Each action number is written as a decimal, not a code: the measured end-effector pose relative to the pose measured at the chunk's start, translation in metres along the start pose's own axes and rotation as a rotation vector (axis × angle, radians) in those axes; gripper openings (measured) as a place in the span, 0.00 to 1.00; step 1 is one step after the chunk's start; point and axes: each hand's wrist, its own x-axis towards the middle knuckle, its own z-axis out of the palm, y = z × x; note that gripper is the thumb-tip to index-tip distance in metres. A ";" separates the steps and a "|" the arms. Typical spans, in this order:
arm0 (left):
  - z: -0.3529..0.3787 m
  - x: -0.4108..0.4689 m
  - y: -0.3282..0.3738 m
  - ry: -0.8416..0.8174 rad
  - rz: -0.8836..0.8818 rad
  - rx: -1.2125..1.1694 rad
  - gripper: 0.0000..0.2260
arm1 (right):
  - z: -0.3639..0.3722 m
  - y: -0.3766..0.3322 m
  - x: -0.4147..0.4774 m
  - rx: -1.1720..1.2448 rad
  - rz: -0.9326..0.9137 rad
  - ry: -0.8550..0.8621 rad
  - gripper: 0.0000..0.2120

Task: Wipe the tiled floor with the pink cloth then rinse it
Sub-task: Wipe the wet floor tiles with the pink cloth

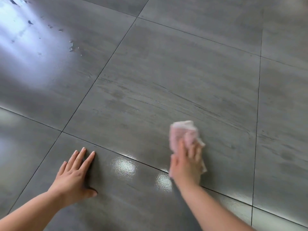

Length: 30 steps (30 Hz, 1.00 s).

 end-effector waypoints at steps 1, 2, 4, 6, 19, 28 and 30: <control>0.000 0.000 0.001 -0.002 0.002 0.015 0.53 | 0.005 -0.016 -0.012 -0.073 -0.169 -0.055 0.28; 0.000 0.000 0.001 -0.007 0.002 0.018 0.53 | 0.010 -0.027 -0.023 -0.134 -0.326 -0.089 0.32; -0.001 -0.001 0.000 -0.006 -0.006 0.006 0.53 | 0.017 -0.036 -0.035 -0.174 -0.620 -0.126 0.39; -0.003 -0.003 0.003 0.003 -0.008 0.015 0.52 | 0.021 -0.028 -0.029 -0.215 -0.812 -0.069 0.38; -0.061 -0.012 0.020 0.006 0.073 -0.098 0.30 | -0.069 0.042 0.016 0.465 0.376 -0.004 0.20; -0.217 -0.129 0.095 0.022 0.072 -0.318 0.13 | -0.278 -0.021 -0.071 1.029 0.567 -0.294 0.13; -0.264 -0.168 0.107 0.041 0.073 -0.351 0.12 | -0.336 -0.029 -0.093 1.020 0.548 -0.343 0.14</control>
